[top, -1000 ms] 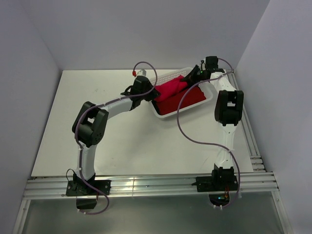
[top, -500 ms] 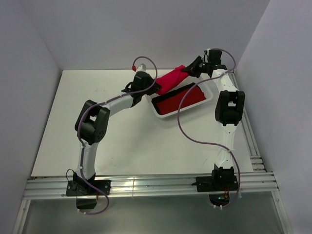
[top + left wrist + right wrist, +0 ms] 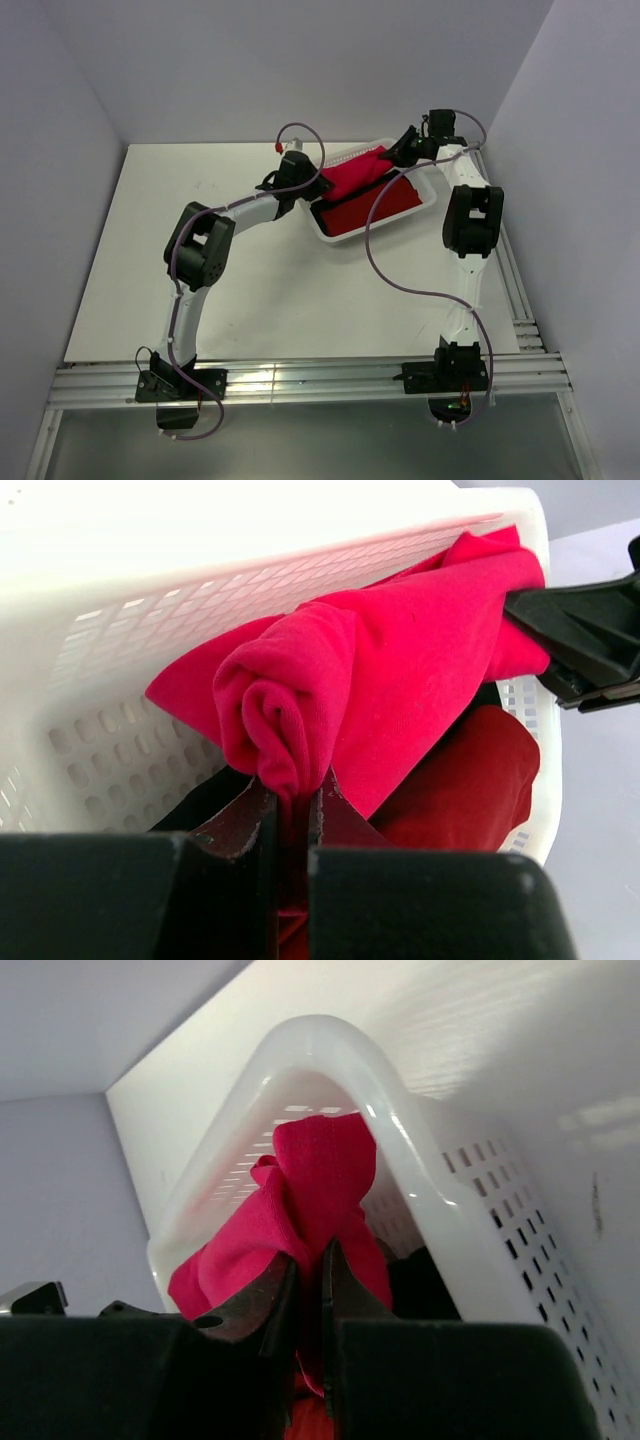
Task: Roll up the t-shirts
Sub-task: Place the rolled tshirt into the container
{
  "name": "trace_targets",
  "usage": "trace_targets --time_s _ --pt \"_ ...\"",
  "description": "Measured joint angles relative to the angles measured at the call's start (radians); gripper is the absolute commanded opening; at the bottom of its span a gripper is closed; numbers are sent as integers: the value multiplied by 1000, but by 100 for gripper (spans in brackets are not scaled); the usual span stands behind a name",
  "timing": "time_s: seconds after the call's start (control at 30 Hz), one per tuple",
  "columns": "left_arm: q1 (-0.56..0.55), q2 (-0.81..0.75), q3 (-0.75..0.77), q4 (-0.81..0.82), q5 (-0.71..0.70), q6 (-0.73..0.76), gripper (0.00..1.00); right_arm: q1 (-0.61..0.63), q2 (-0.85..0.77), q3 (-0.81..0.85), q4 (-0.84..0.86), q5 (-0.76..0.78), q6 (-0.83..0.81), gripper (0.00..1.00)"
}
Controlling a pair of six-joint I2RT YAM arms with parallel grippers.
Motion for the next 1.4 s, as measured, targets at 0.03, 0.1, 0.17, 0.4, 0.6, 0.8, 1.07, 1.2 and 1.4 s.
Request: trace_targets --time_s 0.03,0.1,0.17,0.4,0.6,0.8,1.07,1.2,1.4 --pt "1 0 0 -5 0 -5 0 2 0 1 -14 11 -10 0" --pt "1 0 0 -17 0 -17 1 5 0 3 -41 33 -30 0" --pt "1 3 8 -42 -1 -22 2 10 0 3 -58 49 -42 3" --pt "2 42 103 -160 -1 -18 17 17 0 5 -85 94 -70 21" --pt "2 47 144 -222 -2 -16 26 20 0 19 -89 108 -74 35" --pt "3 60 174 -276 -8 -7 40 19 0 38 -80 131 -77 41" --pt "5 61 216 -342 -13 14 60 19 0 38 -78 136 -77 43" --pt "5 62 240 -371 -16 21 62 20 0 38 -73 134 -76 46" --pt "5 77 278 -414 -17 23 56 23 0 38 -58 133 -77 47"
